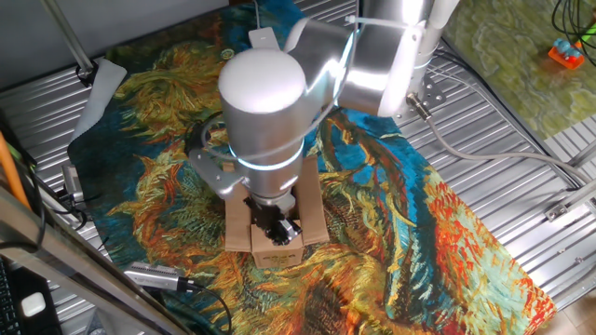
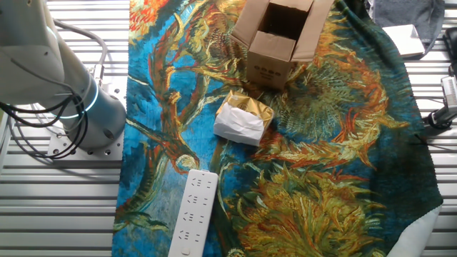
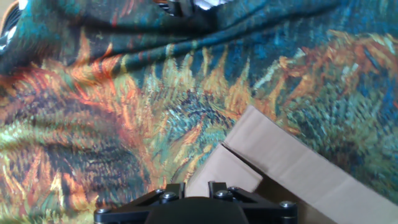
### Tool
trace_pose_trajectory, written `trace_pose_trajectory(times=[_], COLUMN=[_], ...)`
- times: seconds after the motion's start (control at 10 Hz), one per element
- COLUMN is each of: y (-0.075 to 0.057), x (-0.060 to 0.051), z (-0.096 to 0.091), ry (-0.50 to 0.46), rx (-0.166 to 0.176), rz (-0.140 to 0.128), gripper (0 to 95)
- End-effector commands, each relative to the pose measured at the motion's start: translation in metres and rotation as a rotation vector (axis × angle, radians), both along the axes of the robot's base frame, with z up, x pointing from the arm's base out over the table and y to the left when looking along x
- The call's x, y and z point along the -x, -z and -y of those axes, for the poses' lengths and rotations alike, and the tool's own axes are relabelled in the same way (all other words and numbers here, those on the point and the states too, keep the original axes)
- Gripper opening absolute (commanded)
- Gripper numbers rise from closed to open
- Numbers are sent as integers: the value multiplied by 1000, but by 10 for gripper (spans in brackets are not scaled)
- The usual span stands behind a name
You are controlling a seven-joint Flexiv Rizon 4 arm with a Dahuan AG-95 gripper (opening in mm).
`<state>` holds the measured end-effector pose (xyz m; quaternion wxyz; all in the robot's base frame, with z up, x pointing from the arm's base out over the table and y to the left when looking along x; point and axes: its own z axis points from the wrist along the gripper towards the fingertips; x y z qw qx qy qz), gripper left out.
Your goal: Cover the box
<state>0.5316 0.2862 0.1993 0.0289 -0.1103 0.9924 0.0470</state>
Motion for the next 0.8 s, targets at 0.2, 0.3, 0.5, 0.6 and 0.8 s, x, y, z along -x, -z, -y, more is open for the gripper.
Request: trace_pose_trajectory(times=[0.2,0.3,0.5,0.6,0.8], y=[-6,-1,12,18,36], x=[15,16,17,18,16], z=[38,47,60,65,74], ry=[-33,-41,-53,-61,-80], rx=[-10,-15,-18,-21,-23], rz=[-3,0,9,16,33], gripper=[190,190,190,190,190])
